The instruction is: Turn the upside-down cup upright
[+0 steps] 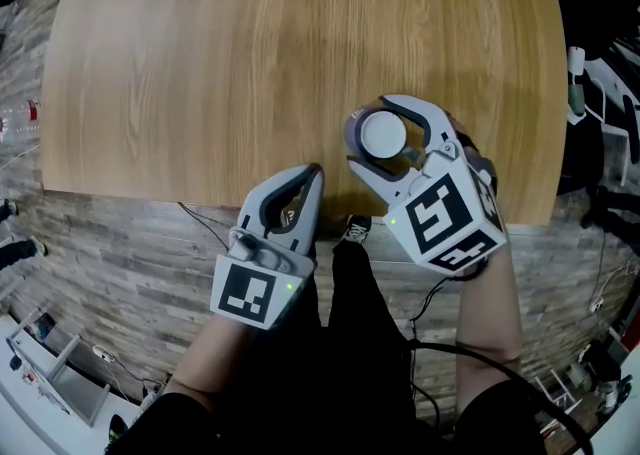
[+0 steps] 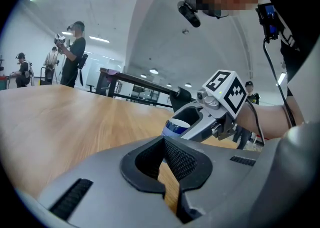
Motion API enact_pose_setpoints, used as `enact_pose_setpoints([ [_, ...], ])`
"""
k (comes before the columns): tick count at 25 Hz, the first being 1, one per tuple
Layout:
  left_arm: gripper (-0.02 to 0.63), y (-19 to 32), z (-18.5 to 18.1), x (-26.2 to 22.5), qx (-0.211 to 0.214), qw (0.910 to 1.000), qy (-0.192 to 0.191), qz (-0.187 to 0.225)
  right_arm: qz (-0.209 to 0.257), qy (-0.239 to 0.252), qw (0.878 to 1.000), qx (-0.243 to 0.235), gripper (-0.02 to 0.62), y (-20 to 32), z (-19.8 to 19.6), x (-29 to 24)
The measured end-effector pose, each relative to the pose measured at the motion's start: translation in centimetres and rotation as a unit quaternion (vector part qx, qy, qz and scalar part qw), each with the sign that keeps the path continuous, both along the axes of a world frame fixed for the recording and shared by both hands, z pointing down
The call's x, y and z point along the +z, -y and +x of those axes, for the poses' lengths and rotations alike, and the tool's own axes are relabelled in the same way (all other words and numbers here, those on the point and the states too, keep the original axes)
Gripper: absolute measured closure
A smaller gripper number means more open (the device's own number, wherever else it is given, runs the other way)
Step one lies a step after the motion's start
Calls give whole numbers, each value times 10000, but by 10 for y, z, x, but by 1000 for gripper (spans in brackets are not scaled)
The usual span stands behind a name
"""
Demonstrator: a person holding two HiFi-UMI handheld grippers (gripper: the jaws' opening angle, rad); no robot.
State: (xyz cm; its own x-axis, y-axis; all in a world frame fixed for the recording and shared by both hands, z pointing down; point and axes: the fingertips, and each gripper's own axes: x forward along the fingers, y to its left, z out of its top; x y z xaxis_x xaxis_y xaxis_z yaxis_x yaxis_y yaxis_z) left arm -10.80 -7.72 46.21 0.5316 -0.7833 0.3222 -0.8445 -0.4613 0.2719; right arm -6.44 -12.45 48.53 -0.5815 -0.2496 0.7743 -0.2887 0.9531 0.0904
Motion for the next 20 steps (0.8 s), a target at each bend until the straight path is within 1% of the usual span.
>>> enact_pose_setpoints([
  [3,598,0,-5,4,-26,10000,25,-20,-20,59,10000,72,290,2,0,0],
  [6,598,1,-8,8,-56,9999,112,-26,-51,258,9994,211,290,3,-2,-1],
  [12,597,14,-10,0,-146,9995,261,72,-13,470,9984,303,290,5,-1,-5],
  [15,597,24,-5,-6,-113,9991,364,161,89,536,9980,331,290,7,4,-8],
  [20,597,42,1,-9,-102,9988,396,256,303,605,9968,426,290,10,11,-11],
])
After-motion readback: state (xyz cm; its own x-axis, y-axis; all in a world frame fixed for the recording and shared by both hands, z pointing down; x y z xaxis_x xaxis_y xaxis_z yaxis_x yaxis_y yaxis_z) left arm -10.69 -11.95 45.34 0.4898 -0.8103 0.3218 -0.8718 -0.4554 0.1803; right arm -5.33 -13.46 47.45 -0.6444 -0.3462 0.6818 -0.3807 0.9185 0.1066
